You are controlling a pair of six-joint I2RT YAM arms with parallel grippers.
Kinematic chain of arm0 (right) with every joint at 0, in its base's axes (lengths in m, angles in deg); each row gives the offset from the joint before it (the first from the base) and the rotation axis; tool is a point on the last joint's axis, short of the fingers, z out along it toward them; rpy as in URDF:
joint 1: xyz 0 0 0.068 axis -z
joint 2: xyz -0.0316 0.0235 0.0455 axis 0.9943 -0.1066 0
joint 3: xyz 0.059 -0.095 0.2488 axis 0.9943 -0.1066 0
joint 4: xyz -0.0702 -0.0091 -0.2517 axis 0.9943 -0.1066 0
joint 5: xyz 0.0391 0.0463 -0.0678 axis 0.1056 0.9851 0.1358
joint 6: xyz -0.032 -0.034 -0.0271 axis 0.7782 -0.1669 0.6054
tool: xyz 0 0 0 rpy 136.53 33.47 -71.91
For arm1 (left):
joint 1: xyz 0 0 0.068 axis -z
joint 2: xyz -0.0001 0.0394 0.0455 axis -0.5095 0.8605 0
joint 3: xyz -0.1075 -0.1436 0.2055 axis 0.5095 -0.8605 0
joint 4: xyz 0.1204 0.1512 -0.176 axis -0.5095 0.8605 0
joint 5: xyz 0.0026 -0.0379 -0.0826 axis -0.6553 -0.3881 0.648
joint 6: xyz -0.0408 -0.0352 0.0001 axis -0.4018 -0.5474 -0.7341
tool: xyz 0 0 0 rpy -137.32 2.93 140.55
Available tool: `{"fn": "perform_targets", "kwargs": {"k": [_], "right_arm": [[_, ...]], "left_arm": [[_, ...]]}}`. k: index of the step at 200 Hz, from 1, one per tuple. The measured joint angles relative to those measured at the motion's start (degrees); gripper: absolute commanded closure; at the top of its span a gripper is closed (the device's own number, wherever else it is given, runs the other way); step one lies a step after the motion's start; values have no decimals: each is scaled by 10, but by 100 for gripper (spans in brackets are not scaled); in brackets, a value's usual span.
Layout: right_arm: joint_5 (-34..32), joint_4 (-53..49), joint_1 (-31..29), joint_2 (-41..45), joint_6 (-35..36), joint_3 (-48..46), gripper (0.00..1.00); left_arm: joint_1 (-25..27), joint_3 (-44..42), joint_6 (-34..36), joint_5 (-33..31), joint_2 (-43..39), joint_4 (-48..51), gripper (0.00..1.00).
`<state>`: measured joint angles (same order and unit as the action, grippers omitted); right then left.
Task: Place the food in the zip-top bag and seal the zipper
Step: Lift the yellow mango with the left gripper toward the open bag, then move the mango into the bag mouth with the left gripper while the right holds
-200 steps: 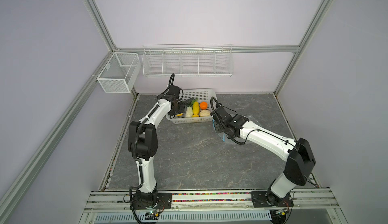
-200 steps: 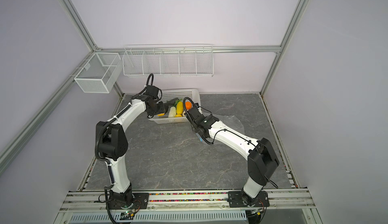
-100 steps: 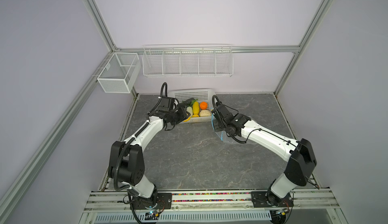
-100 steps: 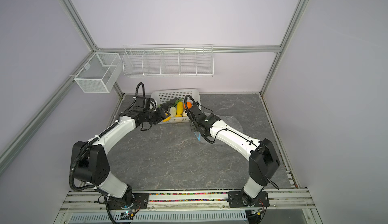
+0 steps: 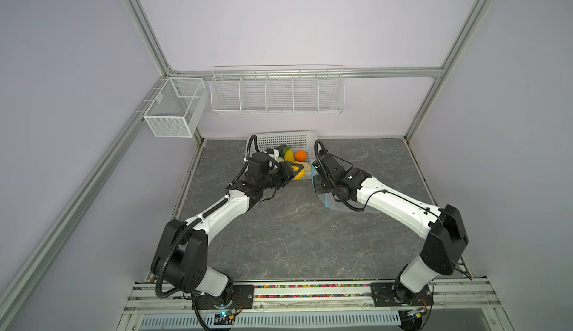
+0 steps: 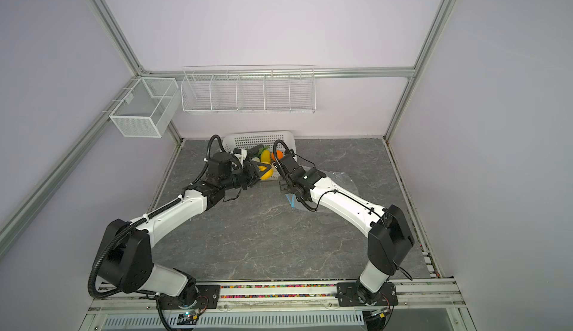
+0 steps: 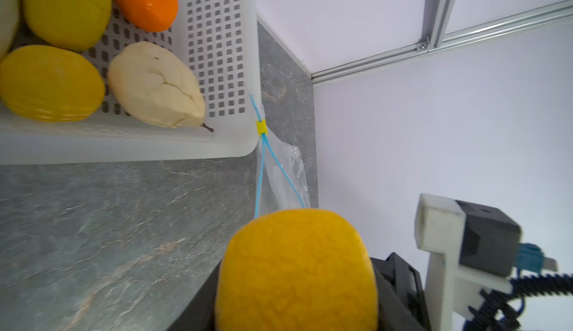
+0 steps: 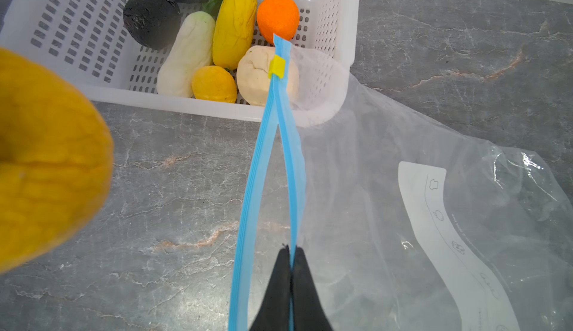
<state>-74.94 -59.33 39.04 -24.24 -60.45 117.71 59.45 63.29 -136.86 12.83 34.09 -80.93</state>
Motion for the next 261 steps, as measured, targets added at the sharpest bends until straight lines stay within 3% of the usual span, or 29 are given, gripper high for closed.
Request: {"fn": "perform_targets", "kwargs": {"k": [78, 261], "right_arm": [[25, 6, 23, 41, -20, -4, 94], [122, 42, 76, 79, -77, -36, 94]], "left_arm": [[35, -11, -94, -15, 37, -138, 81], [95, -30, -173, -44, 76, -287, 82]]}}
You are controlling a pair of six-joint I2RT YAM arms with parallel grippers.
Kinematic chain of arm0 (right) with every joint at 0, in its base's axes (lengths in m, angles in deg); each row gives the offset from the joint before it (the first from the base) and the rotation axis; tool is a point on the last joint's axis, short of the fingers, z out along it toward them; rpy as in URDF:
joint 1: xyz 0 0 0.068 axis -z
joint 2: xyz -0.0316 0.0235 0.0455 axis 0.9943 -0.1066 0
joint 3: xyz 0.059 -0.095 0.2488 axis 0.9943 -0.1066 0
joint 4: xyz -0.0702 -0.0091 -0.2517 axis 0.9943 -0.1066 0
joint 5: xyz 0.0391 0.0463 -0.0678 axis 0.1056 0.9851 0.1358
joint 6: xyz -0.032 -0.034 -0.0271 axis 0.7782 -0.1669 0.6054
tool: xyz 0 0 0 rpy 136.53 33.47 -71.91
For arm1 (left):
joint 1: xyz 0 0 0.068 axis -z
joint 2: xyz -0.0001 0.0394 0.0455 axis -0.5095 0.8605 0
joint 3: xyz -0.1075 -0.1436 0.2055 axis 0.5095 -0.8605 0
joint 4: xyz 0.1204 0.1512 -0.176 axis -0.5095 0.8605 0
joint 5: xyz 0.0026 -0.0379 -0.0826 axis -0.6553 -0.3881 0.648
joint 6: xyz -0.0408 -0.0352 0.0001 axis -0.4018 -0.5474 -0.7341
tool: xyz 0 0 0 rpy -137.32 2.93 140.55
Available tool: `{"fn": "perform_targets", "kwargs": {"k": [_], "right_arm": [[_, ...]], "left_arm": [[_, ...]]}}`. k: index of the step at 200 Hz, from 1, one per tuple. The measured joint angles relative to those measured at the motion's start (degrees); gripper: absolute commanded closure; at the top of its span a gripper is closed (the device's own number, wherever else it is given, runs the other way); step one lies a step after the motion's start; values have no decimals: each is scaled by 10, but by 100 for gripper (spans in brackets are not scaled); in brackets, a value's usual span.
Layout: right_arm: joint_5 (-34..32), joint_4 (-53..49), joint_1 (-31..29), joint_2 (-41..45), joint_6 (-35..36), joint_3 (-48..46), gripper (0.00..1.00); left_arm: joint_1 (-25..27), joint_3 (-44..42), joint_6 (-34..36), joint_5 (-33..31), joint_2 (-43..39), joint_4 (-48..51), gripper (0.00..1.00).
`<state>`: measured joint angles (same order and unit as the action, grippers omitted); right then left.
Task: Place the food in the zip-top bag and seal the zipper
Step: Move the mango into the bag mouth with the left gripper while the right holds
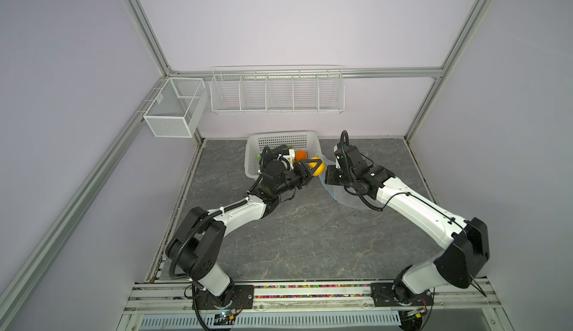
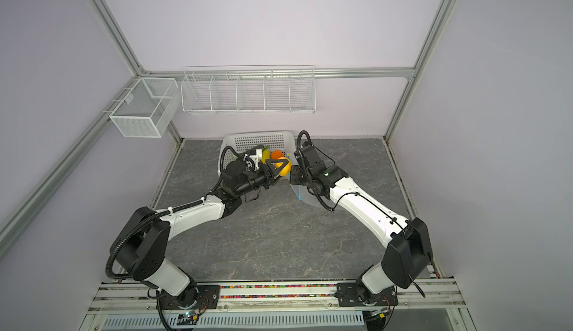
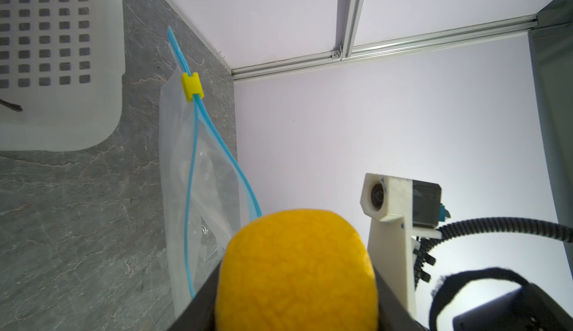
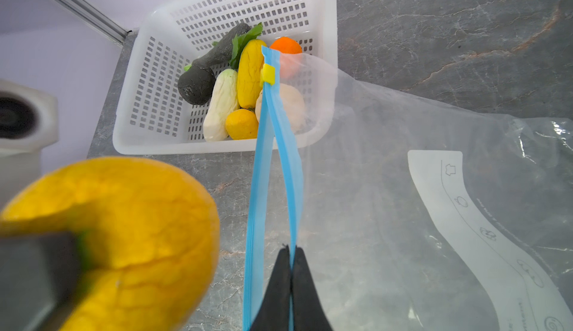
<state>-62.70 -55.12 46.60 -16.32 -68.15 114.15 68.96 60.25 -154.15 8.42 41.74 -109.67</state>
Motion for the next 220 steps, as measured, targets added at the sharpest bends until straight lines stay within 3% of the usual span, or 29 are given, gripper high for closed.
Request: {"fn": "perform_targets", "kwargs": {"k": [122, 220], "right_arm": [[23, 18, 19, 33, -11, -26, 94], [29, 29, 19, 43, -13, -35, 94]], "left_arm": [[23, 4, -1, -16, 42, -18, 88], [23, 4, 23, -18, 42, 25, 90]]}}
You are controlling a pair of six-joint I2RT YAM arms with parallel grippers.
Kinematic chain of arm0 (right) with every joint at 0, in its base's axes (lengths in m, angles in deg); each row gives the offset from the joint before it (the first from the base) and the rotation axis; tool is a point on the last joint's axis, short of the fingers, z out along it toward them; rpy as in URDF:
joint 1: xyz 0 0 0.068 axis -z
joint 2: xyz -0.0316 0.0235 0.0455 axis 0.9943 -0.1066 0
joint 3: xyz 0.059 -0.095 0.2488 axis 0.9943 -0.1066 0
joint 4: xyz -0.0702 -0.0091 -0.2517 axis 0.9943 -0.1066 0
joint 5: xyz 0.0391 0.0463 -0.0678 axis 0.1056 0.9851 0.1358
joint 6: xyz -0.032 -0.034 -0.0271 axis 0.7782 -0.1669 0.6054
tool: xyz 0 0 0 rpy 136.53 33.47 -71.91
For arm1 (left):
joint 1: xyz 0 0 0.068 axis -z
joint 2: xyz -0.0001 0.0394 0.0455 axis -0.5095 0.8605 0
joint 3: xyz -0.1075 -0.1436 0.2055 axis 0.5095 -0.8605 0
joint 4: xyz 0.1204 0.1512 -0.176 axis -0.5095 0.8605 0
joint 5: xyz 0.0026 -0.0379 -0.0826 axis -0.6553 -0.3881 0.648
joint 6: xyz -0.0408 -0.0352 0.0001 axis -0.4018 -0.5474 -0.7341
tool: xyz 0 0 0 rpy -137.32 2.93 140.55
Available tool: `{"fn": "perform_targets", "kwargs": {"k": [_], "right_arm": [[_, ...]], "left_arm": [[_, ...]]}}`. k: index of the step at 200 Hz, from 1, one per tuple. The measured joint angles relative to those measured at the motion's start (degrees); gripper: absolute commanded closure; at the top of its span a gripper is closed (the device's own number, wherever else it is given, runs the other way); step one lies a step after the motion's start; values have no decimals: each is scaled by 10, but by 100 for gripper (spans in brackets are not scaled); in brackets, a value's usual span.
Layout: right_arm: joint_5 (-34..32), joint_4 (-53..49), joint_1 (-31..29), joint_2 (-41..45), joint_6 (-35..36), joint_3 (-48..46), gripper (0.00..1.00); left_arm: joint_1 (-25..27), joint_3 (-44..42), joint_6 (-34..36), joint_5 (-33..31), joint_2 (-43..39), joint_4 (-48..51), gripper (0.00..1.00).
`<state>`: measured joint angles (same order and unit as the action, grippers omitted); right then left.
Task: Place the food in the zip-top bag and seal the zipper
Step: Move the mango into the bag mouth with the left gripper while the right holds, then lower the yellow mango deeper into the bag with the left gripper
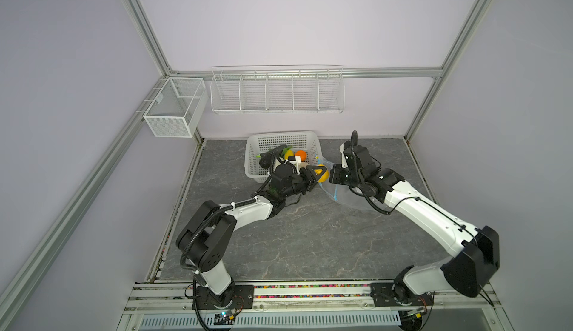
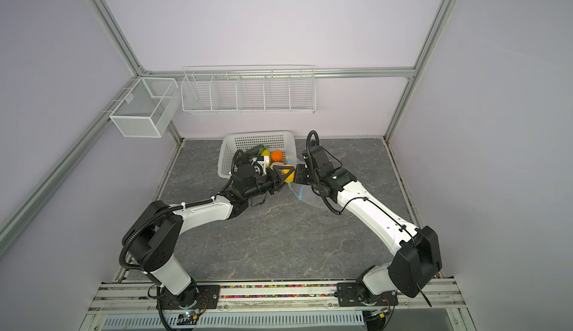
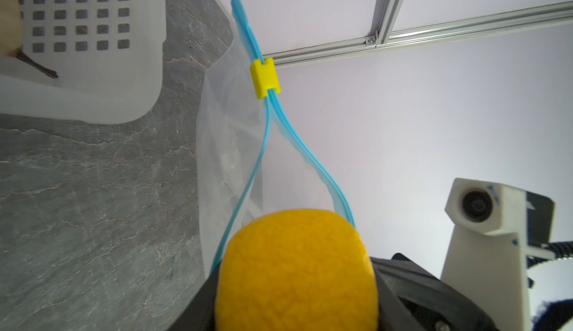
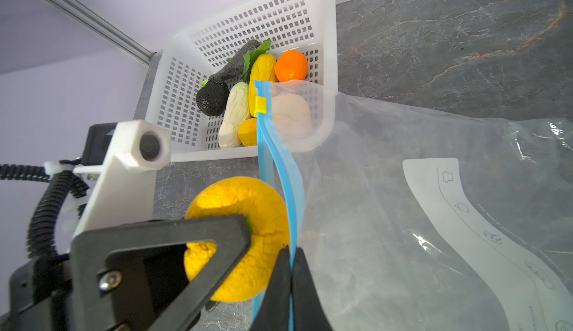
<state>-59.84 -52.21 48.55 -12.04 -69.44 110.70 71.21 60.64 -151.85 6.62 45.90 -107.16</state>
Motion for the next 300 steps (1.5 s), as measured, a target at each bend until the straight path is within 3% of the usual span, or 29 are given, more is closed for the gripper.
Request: {"fn": "perform_targets", "kwargs": {"k": [178, 300], "right_arm": [[14, 14, 0, 0, -6, -7, 94], [16, 16, 0, 0, -7, -12, 94]], "left_arm": [[8, 28, 71, -2, 0, 139, 86], [15, 42, 82, -2, 0, 160, 55]]}}
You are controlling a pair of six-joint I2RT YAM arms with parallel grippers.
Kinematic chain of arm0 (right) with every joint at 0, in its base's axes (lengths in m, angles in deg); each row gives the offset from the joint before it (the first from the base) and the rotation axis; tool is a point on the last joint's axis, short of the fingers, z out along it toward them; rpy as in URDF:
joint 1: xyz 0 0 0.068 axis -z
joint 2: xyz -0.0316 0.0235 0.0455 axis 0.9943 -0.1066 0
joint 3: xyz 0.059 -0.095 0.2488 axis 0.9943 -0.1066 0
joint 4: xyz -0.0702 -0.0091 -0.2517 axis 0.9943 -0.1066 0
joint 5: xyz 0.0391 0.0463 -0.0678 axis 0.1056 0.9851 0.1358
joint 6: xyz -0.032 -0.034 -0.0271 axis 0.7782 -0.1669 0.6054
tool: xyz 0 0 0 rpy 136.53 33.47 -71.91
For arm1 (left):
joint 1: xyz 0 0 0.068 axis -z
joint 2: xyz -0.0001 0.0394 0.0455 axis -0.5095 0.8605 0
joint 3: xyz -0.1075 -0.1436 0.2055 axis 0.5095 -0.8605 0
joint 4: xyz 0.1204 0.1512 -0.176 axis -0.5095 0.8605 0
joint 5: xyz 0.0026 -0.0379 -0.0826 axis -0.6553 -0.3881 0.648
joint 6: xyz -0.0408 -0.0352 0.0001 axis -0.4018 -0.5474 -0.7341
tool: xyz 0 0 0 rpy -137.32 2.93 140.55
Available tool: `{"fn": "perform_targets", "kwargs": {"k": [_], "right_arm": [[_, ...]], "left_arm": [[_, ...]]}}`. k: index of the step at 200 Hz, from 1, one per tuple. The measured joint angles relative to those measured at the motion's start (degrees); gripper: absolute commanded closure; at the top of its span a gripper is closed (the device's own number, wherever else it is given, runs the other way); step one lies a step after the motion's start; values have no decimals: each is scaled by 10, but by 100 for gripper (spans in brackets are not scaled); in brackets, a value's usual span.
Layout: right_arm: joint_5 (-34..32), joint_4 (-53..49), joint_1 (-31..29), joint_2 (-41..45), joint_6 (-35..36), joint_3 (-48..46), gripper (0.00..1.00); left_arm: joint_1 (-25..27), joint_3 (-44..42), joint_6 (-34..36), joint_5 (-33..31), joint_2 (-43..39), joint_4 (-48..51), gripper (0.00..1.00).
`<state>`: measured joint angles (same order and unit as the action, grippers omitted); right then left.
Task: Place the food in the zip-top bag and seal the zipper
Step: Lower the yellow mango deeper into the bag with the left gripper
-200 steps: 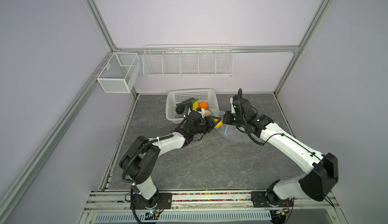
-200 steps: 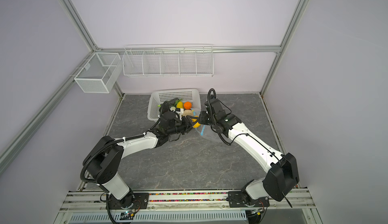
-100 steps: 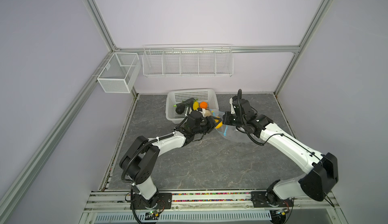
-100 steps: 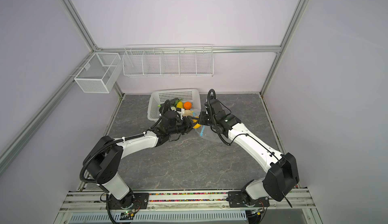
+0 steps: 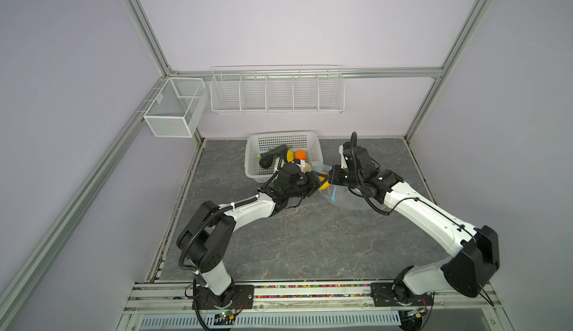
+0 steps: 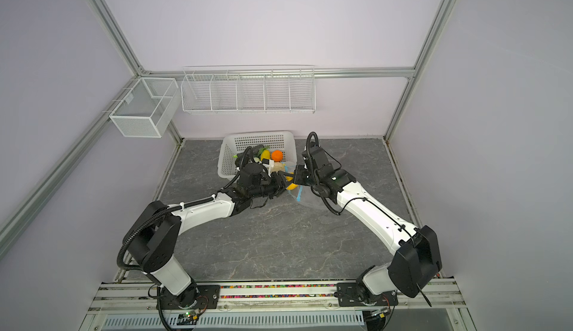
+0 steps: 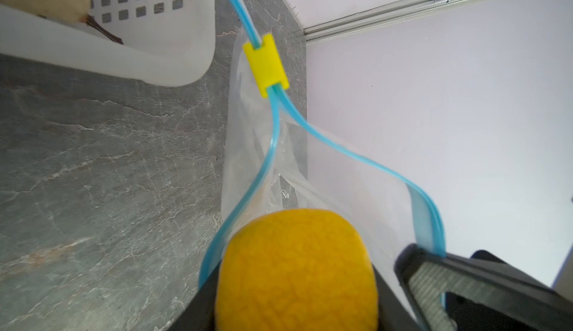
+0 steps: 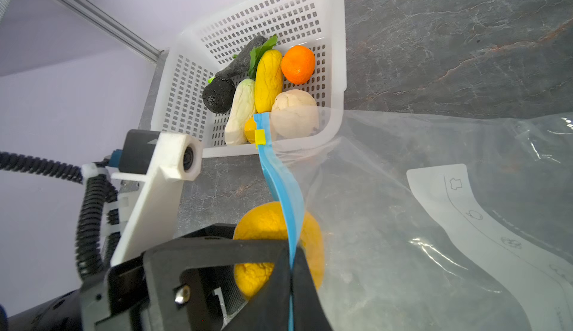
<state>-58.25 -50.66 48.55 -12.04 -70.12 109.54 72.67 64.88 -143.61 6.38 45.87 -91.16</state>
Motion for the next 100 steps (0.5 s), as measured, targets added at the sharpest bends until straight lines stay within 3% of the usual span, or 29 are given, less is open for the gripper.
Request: {"fn": "perform_targets", "kwargs": {"k": [45, 72, 100], "right_arm": [[0, 2, 0, 0, 0, -1, 94], [0, 4, 0, 0, 0, -1, 94], [2, 4, 0, 0, -2, -1, 94]], "left_arm": [[0, 0, 6, -7, 0, 9, 43], [0, 0, 11, -11, 0, 11, 30], [2, 0, 14, -16, 0, 13, 28]]}}
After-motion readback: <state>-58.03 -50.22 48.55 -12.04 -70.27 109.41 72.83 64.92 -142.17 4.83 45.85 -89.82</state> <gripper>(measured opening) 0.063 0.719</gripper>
